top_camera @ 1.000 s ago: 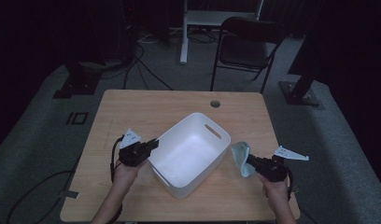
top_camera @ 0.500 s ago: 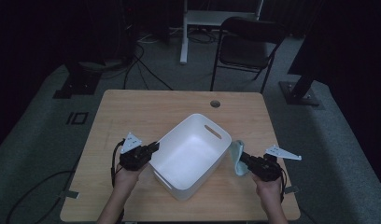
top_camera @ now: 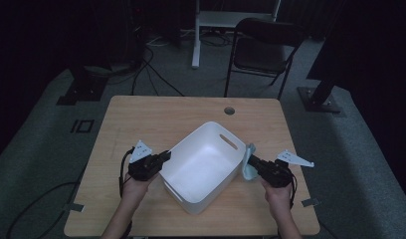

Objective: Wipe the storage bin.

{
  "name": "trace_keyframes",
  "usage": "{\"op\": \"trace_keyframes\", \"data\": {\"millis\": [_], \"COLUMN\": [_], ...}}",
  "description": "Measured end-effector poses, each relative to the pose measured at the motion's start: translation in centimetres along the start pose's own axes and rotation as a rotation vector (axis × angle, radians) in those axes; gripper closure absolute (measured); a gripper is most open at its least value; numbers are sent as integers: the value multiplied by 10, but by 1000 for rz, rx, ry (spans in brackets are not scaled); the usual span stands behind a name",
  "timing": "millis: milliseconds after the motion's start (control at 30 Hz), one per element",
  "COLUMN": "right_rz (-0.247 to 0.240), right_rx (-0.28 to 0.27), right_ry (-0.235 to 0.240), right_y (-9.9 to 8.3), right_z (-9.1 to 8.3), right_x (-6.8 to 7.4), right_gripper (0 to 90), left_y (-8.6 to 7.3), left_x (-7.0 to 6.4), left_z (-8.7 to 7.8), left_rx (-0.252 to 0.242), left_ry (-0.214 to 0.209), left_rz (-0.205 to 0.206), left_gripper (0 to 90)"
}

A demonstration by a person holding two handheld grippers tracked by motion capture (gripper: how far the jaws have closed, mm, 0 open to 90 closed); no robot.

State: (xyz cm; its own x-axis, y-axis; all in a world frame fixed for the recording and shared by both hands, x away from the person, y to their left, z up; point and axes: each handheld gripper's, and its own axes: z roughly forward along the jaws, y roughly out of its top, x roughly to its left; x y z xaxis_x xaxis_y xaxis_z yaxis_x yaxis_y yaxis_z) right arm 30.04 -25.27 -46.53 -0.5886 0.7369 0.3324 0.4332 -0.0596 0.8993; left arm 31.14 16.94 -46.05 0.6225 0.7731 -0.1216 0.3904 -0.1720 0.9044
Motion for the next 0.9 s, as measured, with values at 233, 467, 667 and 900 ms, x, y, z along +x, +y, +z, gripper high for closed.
{"op": "trace_keyframes", "data": {"millis": [233,467,667,900], "right_rz": [-5,-1,33,35], "right_rx": [14,32,44,53], "right_ry": [-25,-53,-18,-27], "right_y": [-4,-6,-9,-11], "right_z": [3,5,8,10], "right_x": [-1,1,-4,-1], "right_gripper": [853,854,854,854], "left_y": [0,-1,0,0], "left_x": [0,0,-1,-2], "left_z": [0,0,0,1], "left_rx": [-2,-4,-2,-2], "left_ry": [0,1,3,6], "left_rz": [-7,-7,10,16], "left_gripper": [869,869,870,871]}}
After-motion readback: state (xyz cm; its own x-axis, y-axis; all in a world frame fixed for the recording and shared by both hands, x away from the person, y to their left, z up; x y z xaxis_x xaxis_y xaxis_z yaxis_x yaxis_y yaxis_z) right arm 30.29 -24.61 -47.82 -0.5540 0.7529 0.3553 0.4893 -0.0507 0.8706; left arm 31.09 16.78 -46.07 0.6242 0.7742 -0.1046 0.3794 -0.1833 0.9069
